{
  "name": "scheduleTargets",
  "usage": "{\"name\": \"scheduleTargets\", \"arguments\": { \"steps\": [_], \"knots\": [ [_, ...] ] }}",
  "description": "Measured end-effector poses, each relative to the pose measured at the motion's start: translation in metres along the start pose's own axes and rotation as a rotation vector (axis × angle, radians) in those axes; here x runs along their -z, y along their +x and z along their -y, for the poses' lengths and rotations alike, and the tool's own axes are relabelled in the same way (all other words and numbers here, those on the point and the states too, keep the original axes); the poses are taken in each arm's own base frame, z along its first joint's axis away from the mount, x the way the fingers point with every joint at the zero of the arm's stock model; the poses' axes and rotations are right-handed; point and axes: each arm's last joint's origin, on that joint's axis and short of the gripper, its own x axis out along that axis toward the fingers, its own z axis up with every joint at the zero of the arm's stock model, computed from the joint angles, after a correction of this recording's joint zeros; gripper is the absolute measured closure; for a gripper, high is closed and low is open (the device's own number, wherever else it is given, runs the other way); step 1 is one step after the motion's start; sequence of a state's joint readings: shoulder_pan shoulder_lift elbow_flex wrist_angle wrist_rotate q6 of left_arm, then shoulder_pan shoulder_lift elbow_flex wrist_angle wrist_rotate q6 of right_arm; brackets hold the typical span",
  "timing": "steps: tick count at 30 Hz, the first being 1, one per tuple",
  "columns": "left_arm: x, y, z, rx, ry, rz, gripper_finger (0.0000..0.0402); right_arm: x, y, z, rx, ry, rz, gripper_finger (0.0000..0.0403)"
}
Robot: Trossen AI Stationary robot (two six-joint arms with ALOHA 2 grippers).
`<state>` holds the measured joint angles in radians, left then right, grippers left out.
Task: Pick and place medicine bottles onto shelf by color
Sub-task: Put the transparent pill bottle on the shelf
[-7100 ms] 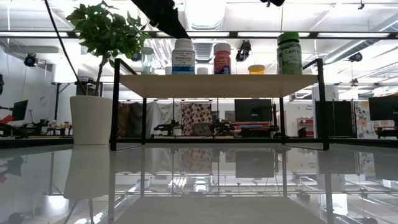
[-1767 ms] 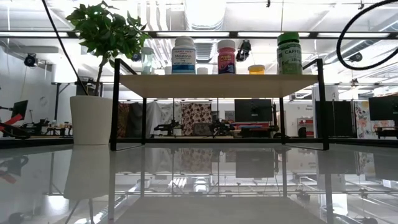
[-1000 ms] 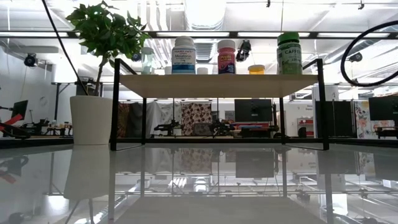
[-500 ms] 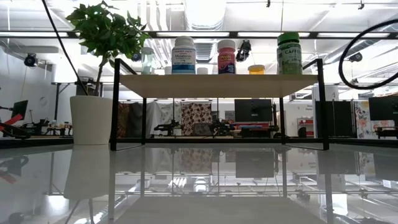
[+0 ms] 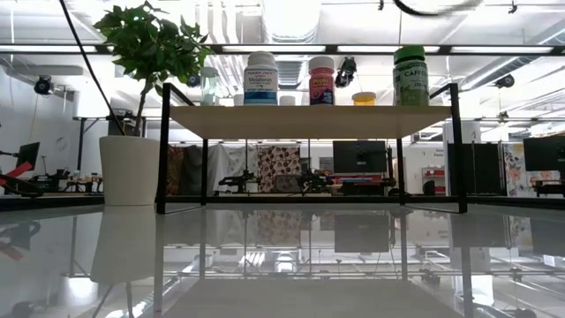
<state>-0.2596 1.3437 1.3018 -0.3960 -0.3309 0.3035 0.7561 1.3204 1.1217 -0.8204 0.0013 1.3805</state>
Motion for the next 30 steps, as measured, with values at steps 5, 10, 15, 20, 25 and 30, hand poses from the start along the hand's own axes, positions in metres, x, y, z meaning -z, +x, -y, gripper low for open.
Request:
{"name": "scheduleTargets", "arguments": {
  "steps": [5, 10, 15, 20, 25, 30],
  "knots": [
    [0.000, 0.000, 0.000, -0.001, 0.010, 0.002, 0.0402, -0.042, -0.022, -0.018, 0.135, -0.188, 0.036, 0.0271],
    [-0.001, -0.001, 0.000, -0.002, 0.019, 0.005, 0.0402, -0.082, -0.046, -0.031, 0.311, -0.394, 0.030, 0.0271],
    [-0.002, -0.007, -0.002, -0.004, 0.011, 0.023, 0.0402, -0.122, -0.076, -0.040, 0.398, -0.597, 0.068, 0.0271],
    [-0.005, -0.016, -0.004, -0.004, -0.018, 0.047, 0.0402, -0.163, -0.106, -0.042, 0.375, -0.713, 0.152, 0.0271],
    [-0.007, -0.026, -0.006, -0.001, -0.049, 0.066, 0.0402, -0.195, -0.130, -0.028, 0.400, -0.763, 0.189, 0.0271],
    [-0.008, -0.030, -0.006, 0.001, -0.051, 0.074, 0.0402, -0.219, -0.142, -0.004, 0.442, -0.755, 0.164, 0.0271]
  ]
}}
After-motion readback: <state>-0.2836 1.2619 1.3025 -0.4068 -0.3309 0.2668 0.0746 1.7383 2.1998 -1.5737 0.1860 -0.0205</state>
